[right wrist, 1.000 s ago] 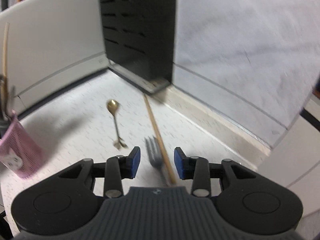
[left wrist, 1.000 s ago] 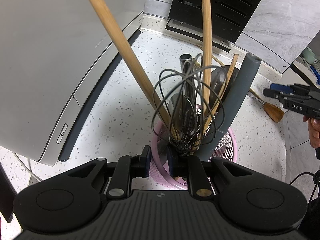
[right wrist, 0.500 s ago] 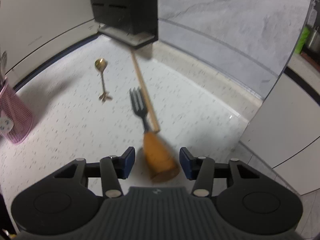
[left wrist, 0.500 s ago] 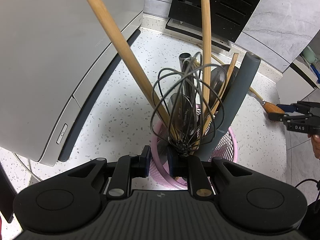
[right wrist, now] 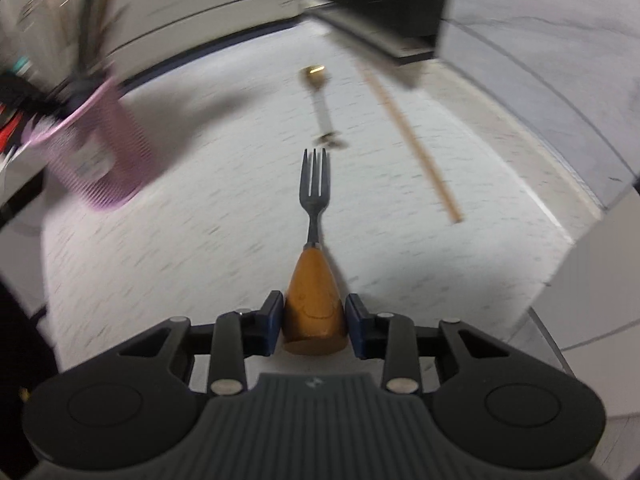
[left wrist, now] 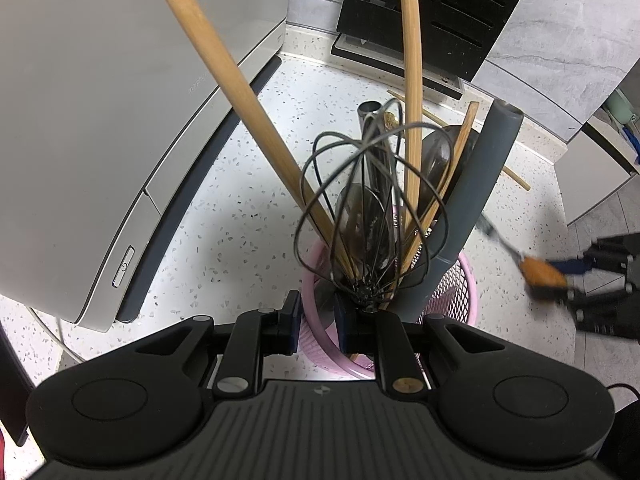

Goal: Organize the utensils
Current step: 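Grasp the orange-handled fork by its handle with the right gripper, then lift the fork and carry it toward the pink cup, then lower the fork handle-first into the pink cup with the right gripper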

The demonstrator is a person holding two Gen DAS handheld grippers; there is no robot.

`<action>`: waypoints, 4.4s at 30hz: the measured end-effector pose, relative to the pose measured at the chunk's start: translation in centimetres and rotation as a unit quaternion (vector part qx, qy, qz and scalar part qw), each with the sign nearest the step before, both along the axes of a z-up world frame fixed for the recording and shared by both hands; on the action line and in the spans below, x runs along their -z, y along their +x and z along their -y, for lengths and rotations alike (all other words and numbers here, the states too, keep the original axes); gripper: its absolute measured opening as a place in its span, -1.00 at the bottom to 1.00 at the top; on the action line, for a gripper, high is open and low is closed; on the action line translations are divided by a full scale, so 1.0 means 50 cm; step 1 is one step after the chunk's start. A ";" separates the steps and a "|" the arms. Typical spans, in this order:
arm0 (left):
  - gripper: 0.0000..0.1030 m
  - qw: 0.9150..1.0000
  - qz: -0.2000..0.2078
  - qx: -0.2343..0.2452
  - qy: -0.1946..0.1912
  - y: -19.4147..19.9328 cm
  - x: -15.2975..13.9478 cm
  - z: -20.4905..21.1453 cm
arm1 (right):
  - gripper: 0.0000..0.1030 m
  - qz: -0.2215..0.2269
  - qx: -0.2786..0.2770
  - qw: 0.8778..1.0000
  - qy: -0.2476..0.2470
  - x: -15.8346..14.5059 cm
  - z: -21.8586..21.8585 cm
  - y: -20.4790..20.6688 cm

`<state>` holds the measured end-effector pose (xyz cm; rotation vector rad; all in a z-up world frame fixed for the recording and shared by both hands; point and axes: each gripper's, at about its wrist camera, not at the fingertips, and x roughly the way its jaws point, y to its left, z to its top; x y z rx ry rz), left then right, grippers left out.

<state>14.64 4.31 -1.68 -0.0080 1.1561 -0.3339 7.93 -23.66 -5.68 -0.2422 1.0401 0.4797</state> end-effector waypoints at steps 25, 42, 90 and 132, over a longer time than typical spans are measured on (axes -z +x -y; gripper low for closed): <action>-0.63 1.000 0.001 0.003 0.000 0.001 -0.001 -0.002 | -0.43 -0.008 -0.057 0.998 -0.039 0.008 -0.092 0.041; -0.63 1.000 0.001 0.002 0.000 0.001 -0.002 -0.003 | -0.97 0.001 -0.065 0.997 -0.041 0.007 -0.098 0.044; -0.63 1.000 -0.003 0.002 -0.003 0.003 0.003 -0.005 | -0.99 0.176 -0.048 0.951 0.249 -0.222 -0.200 -0.050; -0.71 1.000 -0.014 -0.008 -0.010 0.011 0.012 -0.014 | -0.98 0.078 -0.013 0.941 0.328 -0.099 -0.173 -0.003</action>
